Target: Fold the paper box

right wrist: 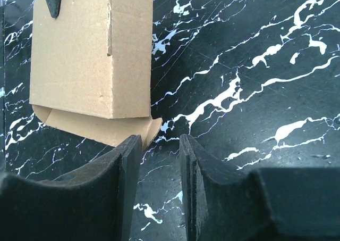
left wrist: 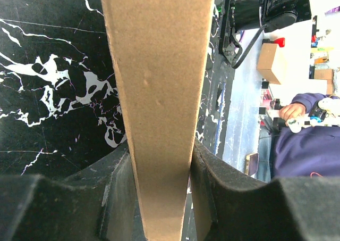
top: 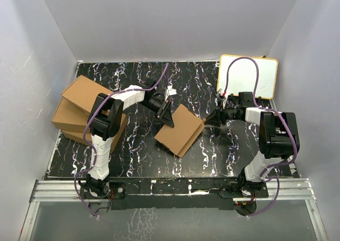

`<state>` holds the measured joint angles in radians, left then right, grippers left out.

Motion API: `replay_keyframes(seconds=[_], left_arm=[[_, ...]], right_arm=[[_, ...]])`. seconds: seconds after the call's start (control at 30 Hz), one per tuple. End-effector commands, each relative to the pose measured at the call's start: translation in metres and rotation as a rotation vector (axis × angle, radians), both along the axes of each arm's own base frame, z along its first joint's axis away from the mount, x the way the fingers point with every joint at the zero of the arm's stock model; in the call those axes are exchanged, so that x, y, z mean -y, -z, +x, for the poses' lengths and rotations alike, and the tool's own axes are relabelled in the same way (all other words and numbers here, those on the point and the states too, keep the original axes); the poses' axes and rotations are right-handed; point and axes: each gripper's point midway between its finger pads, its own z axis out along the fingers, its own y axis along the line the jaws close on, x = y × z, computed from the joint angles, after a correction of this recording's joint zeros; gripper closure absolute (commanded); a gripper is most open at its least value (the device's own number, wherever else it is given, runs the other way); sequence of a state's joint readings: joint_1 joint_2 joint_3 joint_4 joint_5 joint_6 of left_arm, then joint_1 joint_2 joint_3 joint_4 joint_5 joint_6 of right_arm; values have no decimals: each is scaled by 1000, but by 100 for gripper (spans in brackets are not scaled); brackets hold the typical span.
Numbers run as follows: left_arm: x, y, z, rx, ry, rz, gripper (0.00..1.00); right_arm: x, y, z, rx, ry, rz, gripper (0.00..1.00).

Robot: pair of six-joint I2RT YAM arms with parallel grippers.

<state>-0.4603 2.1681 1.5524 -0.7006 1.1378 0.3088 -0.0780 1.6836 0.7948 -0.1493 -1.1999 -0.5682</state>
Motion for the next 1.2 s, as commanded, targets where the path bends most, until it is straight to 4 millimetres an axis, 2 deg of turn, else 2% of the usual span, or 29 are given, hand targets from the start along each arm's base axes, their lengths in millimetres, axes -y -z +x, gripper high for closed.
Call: replay_keyframes(seconds=[0.0,0.17,0.37,0.5,0.9,1.17], left_arm=[[0,7,9,121,36,13,96],[0,7,8,119,38,13,96],[0,8,8,117,38,14,96],[0,9,8,112,36,16,96],[-2,15,9,100,15,41,97],[-6,22,9,129,-32,64,97]], right_arm=[[-5,-14,10,76,-48,9,64],[-8,-15,9,95,-60,3,71],[-10,-19,7,128,-76,0,87],[-10,-22,5,169,-84,-13,91],[-11,-18,-8,226,-105,-26,92],[-10,-16,-9,245,-93,-38,92]])
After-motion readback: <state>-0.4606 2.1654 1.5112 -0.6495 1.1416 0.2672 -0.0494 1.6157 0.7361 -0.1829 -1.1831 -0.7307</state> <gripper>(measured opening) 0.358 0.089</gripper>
